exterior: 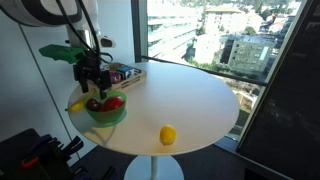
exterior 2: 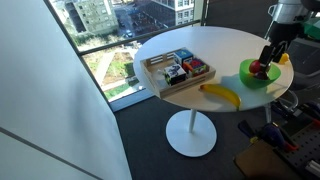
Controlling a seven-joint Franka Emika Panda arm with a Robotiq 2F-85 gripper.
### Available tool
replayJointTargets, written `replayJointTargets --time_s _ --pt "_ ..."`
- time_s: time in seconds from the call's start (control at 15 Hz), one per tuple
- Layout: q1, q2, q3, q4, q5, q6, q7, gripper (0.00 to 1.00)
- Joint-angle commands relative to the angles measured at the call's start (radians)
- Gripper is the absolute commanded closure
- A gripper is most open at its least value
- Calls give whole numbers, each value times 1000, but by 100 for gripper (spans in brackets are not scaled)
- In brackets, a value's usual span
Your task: Pick up the brown round object and put it in the green bowl
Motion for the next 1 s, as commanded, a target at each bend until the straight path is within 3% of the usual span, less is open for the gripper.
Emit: replayJointTargets --time_s 0.0,0.93 --pt "-24 -65 5 11 7 -91 49 0" --pt "-59 -240 4 98 12 -338 125 0"
